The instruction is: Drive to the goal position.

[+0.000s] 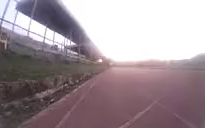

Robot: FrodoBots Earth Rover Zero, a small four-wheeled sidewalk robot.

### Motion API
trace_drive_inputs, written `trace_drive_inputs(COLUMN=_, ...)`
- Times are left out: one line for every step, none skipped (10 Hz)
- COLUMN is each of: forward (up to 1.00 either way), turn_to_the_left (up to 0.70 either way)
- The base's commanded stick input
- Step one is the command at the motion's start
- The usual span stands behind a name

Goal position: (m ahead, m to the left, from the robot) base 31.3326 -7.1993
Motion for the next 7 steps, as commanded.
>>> trace_drive_inputs(forward=0.7, turn_to_the_left=-0.09)
trace_drive_inputs(forward=0.7, turn_to_the_left=-0.35)
trace_drive_inputs(forward=0.7, turn_to_the_left=-0.35)
trace_drive_inputs(forward=0.7, turn_to_the_left=0.0)
trace_drive_inputs(forward=0.7, turn_to_the_left=0.0)
trace_drive_inputs(forward=0.7, turn_to_the_left=0.0)
trace_drive_inputs(forward=0.7, turn_to_the_left=0.0)
